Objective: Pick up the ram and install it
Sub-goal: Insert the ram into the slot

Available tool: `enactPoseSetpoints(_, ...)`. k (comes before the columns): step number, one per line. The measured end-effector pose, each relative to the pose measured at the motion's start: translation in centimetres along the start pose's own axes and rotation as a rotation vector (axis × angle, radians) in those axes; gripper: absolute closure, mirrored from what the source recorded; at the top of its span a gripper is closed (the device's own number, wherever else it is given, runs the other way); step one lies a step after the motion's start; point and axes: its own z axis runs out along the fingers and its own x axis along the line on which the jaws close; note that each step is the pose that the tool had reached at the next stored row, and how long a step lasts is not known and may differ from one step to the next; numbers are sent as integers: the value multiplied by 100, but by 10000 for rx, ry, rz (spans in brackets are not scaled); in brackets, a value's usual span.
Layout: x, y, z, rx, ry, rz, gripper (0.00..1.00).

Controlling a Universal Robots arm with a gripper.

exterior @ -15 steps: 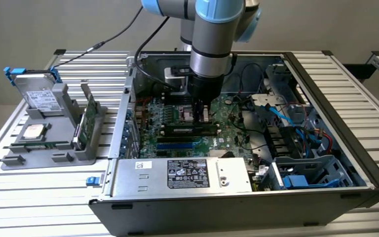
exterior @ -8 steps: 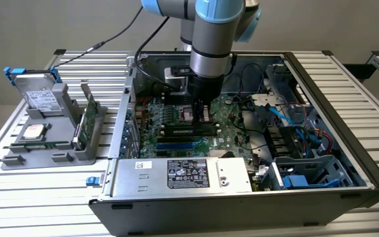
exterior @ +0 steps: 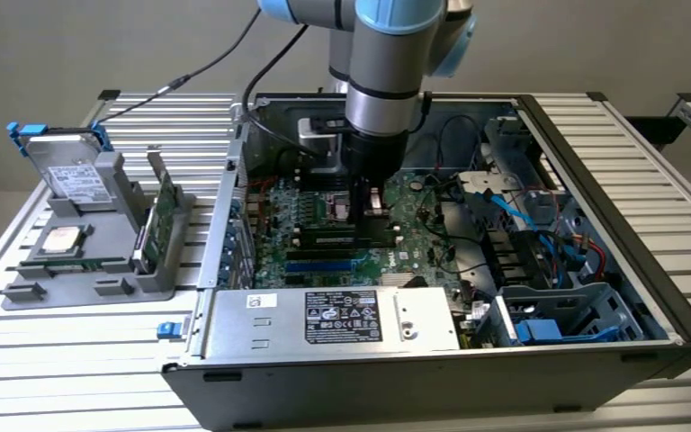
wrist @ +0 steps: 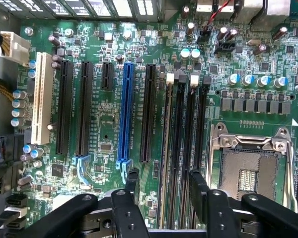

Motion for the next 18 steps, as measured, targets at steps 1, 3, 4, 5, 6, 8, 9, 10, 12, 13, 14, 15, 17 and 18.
enactPoseSetpoints(1,2,12,-36,-1,3,0,47)
enactPoseSetpoints(3,5,39,-100,0,1,0,47)
enactPoseSetpoints(4,7,52,-129,-1,1,1,47)
enactPoseSetpoints(5,9,64,-155,0,1,0,47)
enactPoseSetpoints(6,10,76,-185,0,1,-1,47)
enactPoseSetpoints(8,14,88,-233,-1,2,1,47)
enactPoseSetpoints(9,14,88,-239,0,0,0,49)
enactPoseSetpoints(10,14,88,-242,0,-1,-1,56)
enactPoseSetpoints(12,14,88,-245,1,-2,0,62)
enactPoseSetpoints(13,14,89,-246,0,0,0,68)
enactPoseSetpoints(14,15,89,-247,0,0,0,68)
enactPoseSetpoints(15,14,89,-247,0,0,0,74)
enactPoseSetpoints(17,15,89,-247,0,1,0,80)
enactPoseSetpoints(18,15,89,-247,0,1,0,86)
